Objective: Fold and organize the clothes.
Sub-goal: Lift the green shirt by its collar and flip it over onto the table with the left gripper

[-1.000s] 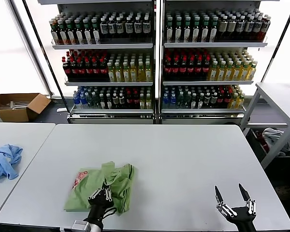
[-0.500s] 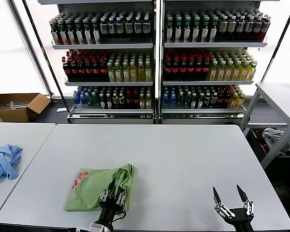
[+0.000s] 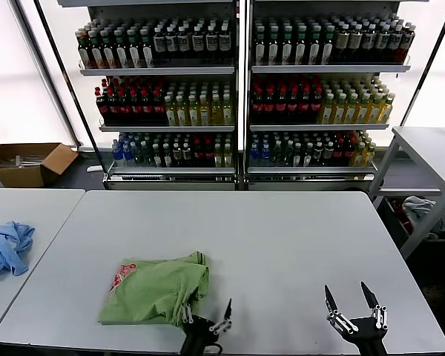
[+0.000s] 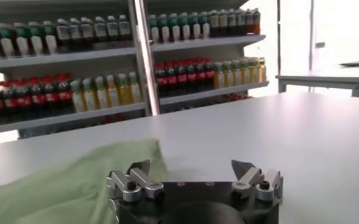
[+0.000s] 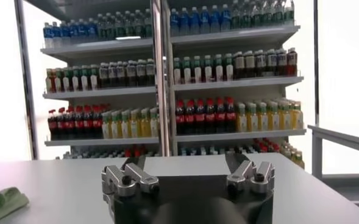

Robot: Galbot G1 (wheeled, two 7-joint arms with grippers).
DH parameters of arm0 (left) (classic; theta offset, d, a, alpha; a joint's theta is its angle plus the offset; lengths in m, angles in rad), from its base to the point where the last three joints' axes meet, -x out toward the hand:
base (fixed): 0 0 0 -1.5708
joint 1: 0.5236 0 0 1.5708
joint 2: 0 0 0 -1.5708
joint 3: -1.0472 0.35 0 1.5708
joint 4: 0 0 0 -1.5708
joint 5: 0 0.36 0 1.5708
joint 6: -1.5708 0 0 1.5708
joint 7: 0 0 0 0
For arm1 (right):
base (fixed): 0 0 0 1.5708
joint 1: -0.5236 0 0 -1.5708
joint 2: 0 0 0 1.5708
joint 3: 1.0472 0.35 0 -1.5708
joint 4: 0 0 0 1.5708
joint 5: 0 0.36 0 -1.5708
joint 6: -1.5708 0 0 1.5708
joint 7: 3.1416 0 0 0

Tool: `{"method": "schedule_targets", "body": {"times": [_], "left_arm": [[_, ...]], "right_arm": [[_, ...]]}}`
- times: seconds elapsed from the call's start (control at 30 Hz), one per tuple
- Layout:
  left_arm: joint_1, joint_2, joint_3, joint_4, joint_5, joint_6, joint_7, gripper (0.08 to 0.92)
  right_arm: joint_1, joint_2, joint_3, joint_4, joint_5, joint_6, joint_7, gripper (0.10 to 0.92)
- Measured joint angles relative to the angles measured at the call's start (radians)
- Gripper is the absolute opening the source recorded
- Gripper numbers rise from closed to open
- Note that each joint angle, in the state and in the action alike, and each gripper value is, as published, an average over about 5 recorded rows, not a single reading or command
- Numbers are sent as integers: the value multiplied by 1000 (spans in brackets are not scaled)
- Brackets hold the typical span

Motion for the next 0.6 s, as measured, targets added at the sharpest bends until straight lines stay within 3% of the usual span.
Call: {"method": "schedule_targets", "body": {"times": [0.27,0.6], "left_arm": [[5,41,-16,-124,-24,21,-2,823],[64,156,-304,-242,-212,55,-20,823]], "right_arm": [[2,-2,0,0,0,-2,1,823],[3,-4,5,-1,0,-3,2,823]]}}
